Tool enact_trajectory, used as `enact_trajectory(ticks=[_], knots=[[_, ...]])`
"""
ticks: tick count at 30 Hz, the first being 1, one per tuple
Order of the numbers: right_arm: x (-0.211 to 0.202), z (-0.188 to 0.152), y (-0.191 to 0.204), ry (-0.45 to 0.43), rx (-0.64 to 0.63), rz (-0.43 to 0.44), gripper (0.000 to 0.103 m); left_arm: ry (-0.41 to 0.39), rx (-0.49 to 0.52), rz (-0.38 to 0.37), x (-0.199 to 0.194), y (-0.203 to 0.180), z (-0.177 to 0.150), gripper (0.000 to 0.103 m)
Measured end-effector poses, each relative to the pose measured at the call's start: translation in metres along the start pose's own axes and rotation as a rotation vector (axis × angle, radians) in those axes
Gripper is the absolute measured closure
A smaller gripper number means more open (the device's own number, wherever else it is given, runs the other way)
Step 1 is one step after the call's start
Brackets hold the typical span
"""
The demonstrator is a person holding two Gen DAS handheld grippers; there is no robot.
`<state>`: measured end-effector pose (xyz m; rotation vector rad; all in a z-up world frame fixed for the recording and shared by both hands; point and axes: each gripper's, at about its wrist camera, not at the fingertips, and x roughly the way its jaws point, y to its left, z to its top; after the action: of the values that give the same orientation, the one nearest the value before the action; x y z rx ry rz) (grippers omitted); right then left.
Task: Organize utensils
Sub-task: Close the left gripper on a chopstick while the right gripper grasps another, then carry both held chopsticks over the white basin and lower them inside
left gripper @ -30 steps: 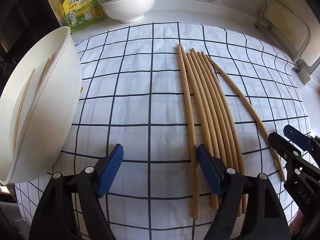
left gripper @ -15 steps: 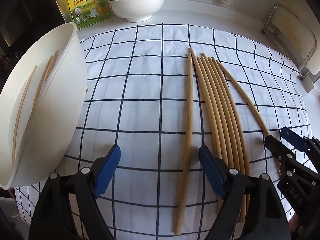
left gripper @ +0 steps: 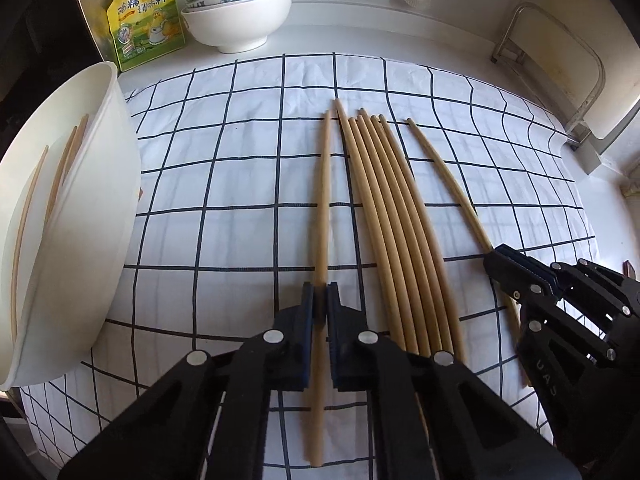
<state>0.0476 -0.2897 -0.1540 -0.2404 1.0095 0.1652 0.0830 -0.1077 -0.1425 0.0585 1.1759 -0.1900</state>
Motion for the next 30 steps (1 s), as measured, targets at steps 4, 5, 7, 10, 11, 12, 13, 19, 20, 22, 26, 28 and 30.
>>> enact_trajectory(ticks=[4, 5, 7, 10, 11, 12, 13, 19, 20, 22, 26, 28, 30], knots=[[-0.010, -0.002, -0.001, -0.003, 0.044, 0.018, 0.097, 0.012, -0.005, -0.022, -0.005, 0.007, 0.000, 0.096], [-0.014, -0.001, -0.001, -0.009, 0.054, 0.022, 0.097, 0.010, -0.006, -0.026, -0.008, 0.009, 0.000, 0.096], [-0.024, 0.000, 0.000, -0.019, 0.070, 0.029, 0.097, 0.003, -0.008, -0.037, -0.017, 0.015, 0.001, 0.096], [-0.042, 0.008, 0.007, -0.042, 0.084, 0.043, 0.097, -0.021, -0.014, -0.040, -0.040, 0.024, 0.000, 0.096], [-0.047, 0.012, 0.010, -0.052, 0.084, 0.048, 0.097, -0.033, -0.017, -0.040, -0.048, 0.028, 0.001, 0.096], [-0.054, 0.017, 0.015, -0.063, 0.085, 0.055, 0.097, -0.047, -0.020, -0.038, -0.056, 0.033, 0.002, 0.096], [-0.060, 0.022, 0.021, -0.075, 0.084, 0.063, 0.097, -0.064, -0.025, -0.031, -0.065, 0.039, 0.004, 0.096], [-0.083, 0.061, 0.071, -0.133, 0.042, 0.141, 0.097, -0.151, -0.086, 0.038, -0.110, 0.096, 0.009, 0.096], [-0.084, 0.069, 0.083, -0.142, 0.028, 0.155, 0.097, -0.156, -0.098, 0.055, -0.115, 0.108, 0.008, 0.096], [-0.085, 0.082, 0.106, -0.151, 0.000, 0.180, 0.097, -0.162, -0.127, 0.085, -0.122, 0.134, 0.007, 0.096], [-0.077, 0.108, 0.154, -0.151, -0.046, 0.237, 0.097, -0.166, -0.184, 0.137, -0.130, 0.187, 0.008, 0.096], [-0.069, 0.119, 0.177, -0.148, -0.068, 0.257, 0.097, -0.163, -0.200, 0.142, -0.130, 0.211, 0.011, 0.096], [-0.060, 0.131, 0.201, -0.141, -0.084, 0.276, 0.097, -0.161, -0.207, 0.144, -0.128, 0.231, 0.014, 0.096]])
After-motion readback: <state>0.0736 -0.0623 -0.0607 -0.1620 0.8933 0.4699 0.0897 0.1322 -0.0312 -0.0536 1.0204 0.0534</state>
